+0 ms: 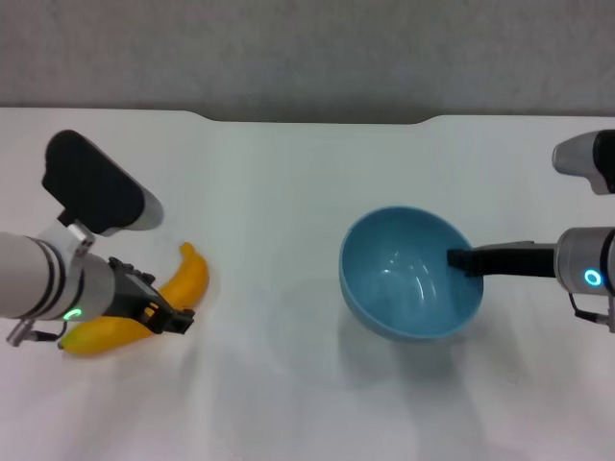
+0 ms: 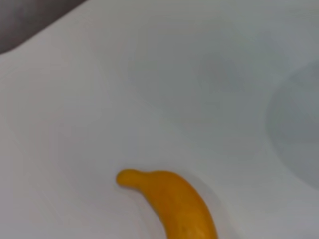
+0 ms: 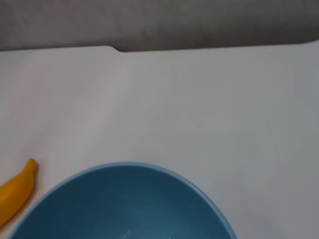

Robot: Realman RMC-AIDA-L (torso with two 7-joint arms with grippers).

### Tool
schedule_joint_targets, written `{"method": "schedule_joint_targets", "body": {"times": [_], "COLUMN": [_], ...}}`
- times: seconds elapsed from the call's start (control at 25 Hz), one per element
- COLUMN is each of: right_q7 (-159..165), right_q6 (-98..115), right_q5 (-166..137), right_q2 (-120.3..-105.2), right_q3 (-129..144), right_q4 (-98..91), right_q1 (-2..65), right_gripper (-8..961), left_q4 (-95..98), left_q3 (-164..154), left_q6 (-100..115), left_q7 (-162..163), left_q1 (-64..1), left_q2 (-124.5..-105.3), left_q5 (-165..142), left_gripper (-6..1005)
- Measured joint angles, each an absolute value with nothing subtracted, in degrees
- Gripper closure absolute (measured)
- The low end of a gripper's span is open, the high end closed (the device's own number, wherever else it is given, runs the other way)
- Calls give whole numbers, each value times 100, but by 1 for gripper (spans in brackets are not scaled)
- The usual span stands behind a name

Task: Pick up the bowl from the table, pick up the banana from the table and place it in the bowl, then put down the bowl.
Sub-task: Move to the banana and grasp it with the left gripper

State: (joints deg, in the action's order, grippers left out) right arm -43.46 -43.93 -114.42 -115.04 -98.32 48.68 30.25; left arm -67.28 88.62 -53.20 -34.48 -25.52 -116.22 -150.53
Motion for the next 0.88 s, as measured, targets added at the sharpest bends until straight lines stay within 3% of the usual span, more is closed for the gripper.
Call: {"method": "schedule_joint_targets", "body": {"times": [0.88], "right_q7": [-4293], "right_q6": [-4548], "right_q5": [-11443], "right_q2": [-11525], "right_q3": [-9760], "right_q4": [5546], "right_q1": [2703], "right_gripper": [918], "left_q4": [-5422], "left_q3": [8871], "left_q6": [-4359], "left_q7": [-3676], "left_q1": [-2968], "left_q2": [-11620], "left_q5": [-15031], "left_gripper": [206]}}
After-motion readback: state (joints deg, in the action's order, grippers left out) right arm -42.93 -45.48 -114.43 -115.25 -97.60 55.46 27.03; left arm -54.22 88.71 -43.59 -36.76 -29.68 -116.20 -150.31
